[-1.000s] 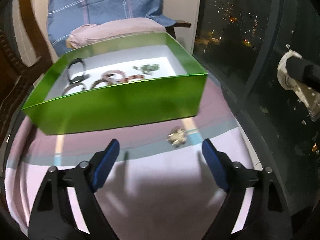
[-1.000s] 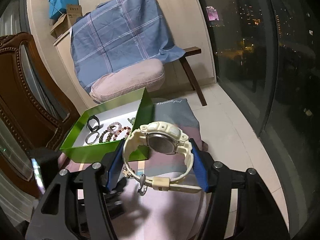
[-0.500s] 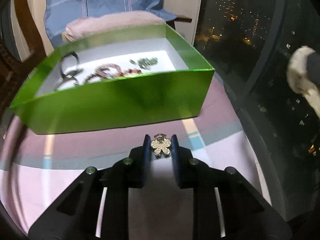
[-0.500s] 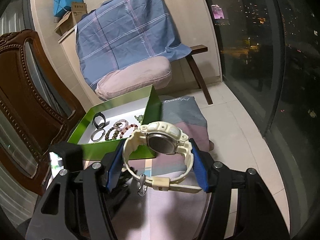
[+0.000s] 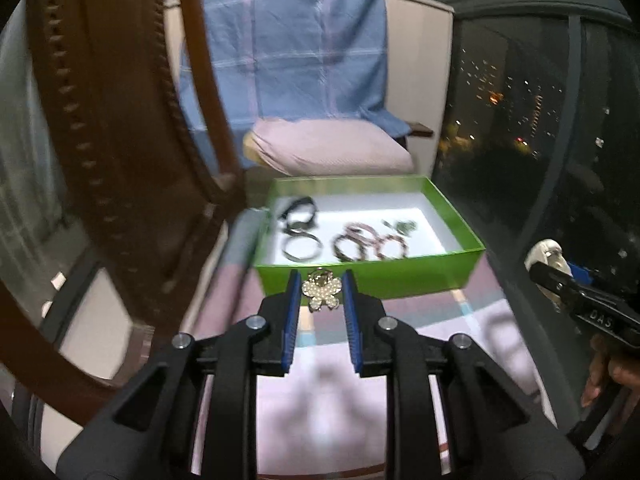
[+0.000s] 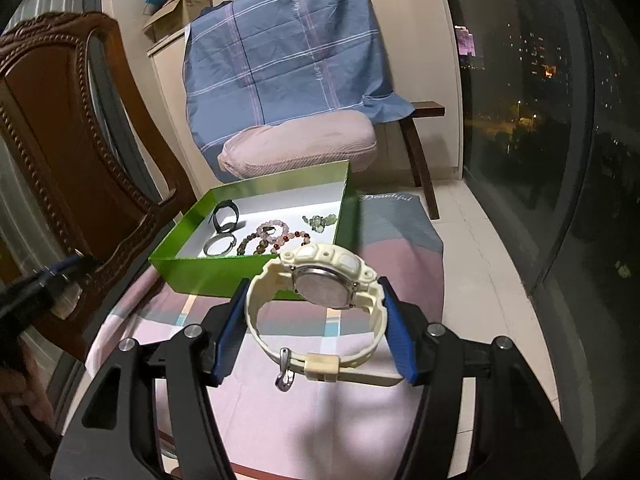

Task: Organize jewelry
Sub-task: 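Grasp the gold flower brooch with the left tool while the right tool holds the white watch, then carry the white watch into the green box and open the right tool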

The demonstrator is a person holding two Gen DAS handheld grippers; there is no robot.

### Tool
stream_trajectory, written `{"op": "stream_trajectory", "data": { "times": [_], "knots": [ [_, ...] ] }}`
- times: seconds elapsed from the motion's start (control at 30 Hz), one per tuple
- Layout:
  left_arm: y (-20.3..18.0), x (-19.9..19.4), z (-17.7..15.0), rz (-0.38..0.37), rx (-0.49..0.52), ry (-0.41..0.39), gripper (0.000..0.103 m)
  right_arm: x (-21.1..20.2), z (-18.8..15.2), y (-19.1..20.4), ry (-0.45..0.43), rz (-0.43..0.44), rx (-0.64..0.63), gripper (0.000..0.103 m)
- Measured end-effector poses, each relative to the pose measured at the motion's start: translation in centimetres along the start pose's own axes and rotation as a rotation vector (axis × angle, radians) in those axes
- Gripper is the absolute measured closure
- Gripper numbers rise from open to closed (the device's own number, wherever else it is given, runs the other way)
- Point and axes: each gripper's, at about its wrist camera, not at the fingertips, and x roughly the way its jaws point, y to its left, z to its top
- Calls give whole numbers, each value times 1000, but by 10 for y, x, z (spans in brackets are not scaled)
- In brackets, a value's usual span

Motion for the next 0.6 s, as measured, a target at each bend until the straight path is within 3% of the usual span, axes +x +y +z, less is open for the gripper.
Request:
{"op": "stream_trajectory", "data": {
  "times": [0.1,0.6],
  "knots": [
    [15,10,-3,-34,-64,34,82,1,-3,5,3,-13,-20,42],
    [13,16,-6,-66,-84,50,82,2,-3,9,-7,-36,-27,42]
  ]
}}
